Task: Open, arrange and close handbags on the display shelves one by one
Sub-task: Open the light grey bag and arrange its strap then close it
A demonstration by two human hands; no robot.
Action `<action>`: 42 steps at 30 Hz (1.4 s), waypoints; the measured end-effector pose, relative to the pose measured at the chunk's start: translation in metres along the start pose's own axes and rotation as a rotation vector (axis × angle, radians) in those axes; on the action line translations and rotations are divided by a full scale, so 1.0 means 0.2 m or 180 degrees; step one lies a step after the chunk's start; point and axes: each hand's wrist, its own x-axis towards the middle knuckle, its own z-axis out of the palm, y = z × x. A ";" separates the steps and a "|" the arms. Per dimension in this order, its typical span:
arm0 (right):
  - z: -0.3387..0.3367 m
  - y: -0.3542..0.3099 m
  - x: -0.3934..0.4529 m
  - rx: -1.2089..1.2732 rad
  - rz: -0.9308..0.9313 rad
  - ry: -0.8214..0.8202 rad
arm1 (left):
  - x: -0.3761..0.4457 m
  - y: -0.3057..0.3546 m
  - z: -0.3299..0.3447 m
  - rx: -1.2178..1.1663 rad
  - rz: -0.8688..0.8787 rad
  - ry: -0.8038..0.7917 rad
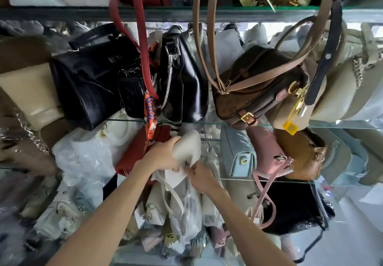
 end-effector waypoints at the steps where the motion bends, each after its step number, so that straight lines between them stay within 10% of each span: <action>1: 0.00 0.00 -0.03 -0.0193 -0.0085 -0.0043 | -0.01 -0.01 -0.02 -0.0011 0.0062 -0.0030; 8: 0.02 0.04 -0.16 -0.0458 -0.0355 -0.0010 | -0.09 -0.05 -0.01 -0.0250 0.0328 -0.0150; 18: -0.06 0.18 -0.42 0.3418 0.0290 0.0084 | -0.18 -0.05 0.03 -0.2064 0.0564 -0.0708; 23: -0.08 0.17 -0.53 0.3407 -0.0203 -0.0289 | -0.29 -0.08 -0.10 -0.2268 0.1174 -0.1065; 32: -0.26 0.05 -0.67 0.4092 -0.0444 0.0291 | -0.48 0.16 0.00 -0.3892 0.0453 0.0341; 42: -0.46 0.27 -0.98 0.4442 -0.0417 0.0129 | -0.89 0.53 0.35 -0.4365 0.0147 0.0344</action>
